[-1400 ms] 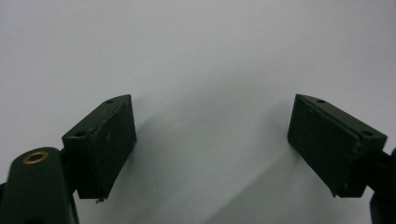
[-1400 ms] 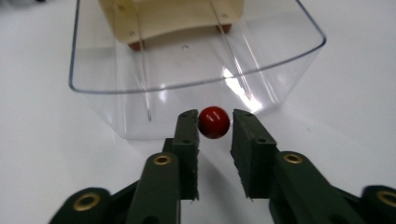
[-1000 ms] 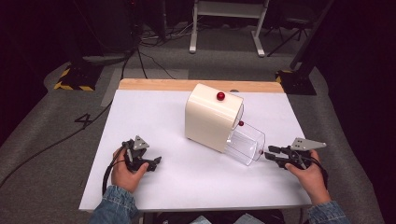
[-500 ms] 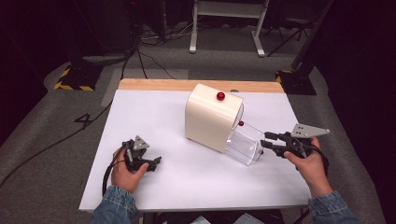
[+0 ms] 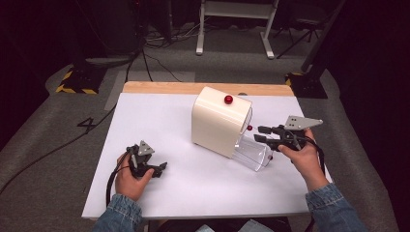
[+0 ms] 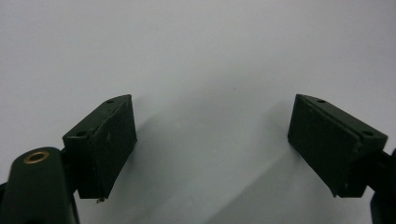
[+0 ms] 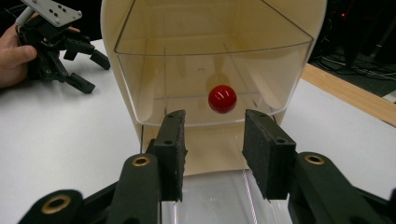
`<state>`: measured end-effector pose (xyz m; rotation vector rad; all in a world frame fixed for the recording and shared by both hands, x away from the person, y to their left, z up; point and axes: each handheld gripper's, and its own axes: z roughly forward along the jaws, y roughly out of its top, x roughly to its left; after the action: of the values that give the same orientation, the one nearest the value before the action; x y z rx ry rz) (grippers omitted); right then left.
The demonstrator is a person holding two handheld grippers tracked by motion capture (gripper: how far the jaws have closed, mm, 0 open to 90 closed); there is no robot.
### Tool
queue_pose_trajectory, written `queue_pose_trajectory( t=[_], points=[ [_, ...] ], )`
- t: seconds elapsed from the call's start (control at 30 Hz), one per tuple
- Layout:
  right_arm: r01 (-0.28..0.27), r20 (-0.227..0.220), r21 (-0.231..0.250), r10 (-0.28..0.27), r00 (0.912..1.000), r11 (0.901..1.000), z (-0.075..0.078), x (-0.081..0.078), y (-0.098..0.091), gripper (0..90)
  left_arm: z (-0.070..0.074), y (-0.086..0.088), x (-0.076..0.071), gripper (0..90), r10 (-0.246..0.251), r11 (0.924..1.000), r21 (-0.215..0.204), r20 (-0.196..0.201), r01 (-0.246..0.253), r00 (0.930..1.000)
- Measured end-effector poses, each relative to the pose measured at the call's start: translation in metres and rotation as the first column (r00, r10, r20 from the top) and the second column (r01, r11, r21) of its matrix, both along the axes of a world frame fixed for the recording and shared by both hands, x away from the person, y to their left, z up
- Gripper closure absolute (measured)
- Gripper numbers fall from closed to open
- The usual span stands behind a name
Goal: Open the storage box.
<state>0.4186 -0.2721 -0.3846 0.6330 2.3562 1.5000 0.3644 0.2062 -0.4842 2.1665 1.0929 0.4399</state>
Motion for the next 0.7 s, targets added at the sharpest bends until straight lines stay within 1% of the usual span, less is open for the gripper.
queue_pose_trajectory(
  t=[0.1, 0.13, 0.23, 0.33, 0.47, 0.53, 0.6, 0.7],
  points=[
    [-0.008, 0.001, 0.0, 0.008, 1.0, 1.0, -0.001, 0.002, 0.003, 60.7, 0.0, 0.0, 0.0, 15.5, 0.001, 1.0, -0.004, -0.001, -0.001, 1.0],
    [-0.017, 0.009, 0.002, 0.017, 0.9998, 0.9999, -0.002, 0.004, 0.007, 62.2, 0.0, 0.0, 0.0, 15.5, -0.001, 1.0, 0.0, 0.001, 0.001, 1.0],
    [-0.017, 0.008, 0.003, 0.017, 0.9998, 0.9999, -0.005, 0.009, 0.011, 64.2, 0.0, 0.0, 0.0, 15.5, -0.002, 1.0, 0.0, 0.002, 0.002, 1.0],
    [-0.018, 0.01, 0.008, 0.017, 0.9998, 0.9998, -0.007, 0.012, 0.012, 66.2, 0.0, 0.0, 0.0, 15.5, 0.002, 1.0, -0.005, -0.002, -0.002, 1.0],
    [-0.022, 0.009, 0.014, 0.022, 0.9997, 0.9997, -0.009, 0.016, 0.014, 67.6, 0.0, 0.0, 0.0, 15.5, -0.001, 1.0, -0.001, 0.002, 0.001, 1.0],
    [-0.018, 0.02, 0.007, 0.018, 0.9996, 0.9998, -0.009, 0.018, 0.016, 73.7, 0.0, -0.001, 0.0, 15.5, 0.002, 1.0, -0.006, -0.001, -0.002, 1.0],
    [-0.024, 0.016, 0.016, 0.024, 0.9996, 0.9996, -0.009, 0.019, 0.015, 74.2, 0.0, 0.0, 0.0, 15.5, 0.0, 1.0, 0.0, 0.003, 0.0, 1.0],
    [-0.026, 0.022, 0.015, 0.026, 0.9994, 0.9995, -0.009, 0.019, 0.015, 74.4, 0.0, 0.0, 0.0, 15.5, 0.001, 1.0, -0.001, 0.003, -0.001, 1.0]
  ],
)
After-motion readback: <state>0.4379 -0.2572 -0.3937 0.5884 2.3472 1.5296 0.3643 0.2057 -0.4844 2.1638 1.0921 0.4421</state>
